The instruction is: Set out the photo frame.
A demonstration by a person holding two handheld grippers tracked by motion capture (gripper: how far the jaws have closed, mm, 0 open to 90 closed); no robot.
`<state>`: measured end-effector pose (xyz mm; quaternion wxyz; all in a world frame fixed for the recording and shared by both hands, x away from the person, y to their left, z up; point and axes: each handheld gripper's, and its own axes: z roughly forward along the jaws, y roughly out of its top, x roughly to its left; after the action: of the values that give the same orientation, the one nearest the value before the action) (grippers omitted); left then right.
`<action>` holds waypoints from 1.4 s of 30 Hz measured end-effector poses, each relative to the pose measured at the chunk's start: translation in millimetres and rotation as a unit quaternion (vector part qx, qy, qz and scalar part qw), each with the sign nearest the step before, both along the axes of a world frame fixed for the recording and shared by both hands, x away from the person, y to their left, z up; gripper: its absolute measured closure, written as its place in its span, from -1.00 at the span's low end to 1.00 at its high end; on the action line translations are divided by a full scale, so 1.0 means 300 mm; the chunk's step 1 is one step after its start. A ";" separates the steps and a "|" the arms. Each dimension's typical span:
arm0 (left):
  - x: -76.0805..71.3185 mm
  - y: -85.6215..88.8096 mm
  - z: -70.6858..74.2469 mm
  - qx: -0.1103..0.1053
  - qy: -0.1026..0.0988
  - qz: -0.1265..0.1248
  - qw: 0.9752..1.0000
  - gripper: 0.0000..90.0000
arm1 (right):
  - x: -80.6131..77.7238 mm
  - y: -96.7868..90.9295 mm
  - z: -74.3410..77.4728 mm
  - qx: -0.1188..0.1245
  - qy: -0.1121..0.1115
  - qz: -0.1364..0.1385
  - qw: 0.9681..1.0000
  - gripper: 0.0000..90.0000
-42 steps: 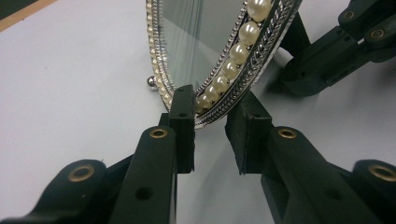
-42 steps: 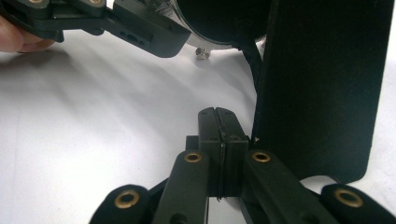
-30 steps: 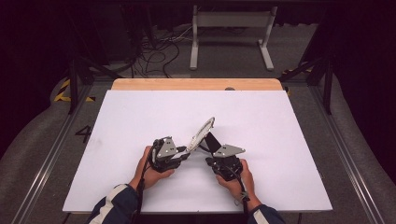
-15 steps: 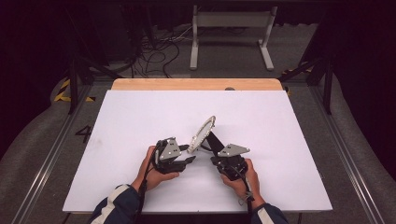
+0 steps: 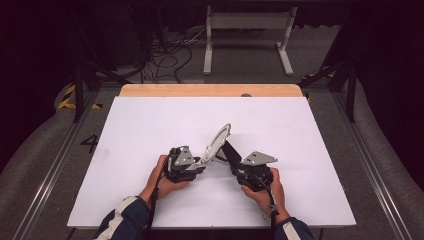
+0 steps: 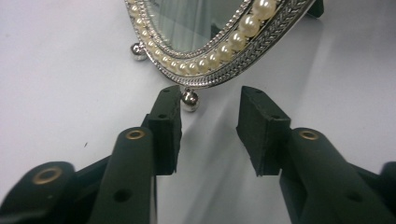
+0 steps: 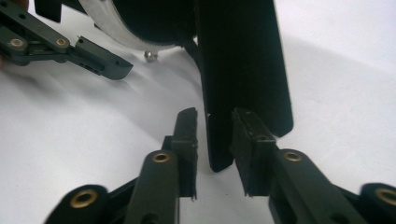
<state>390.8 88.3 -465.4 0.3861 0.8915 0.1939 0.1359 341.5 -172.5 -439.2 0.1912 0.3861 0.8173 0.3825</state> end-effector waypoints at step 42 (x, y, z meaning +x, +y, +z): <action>0.019 -0.007 0.014 0.020 0.023 -0.022 0.999 0.76 | 0.043 -0.011 -0.044 -0.022 -0.004 -0.021 1.000 0.32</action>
<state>396.5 86.1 -461.2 0.3665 0.9060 0.1807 0.1105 354.3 -175.7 -452.4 0.2111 0.3976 0.8163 0.3620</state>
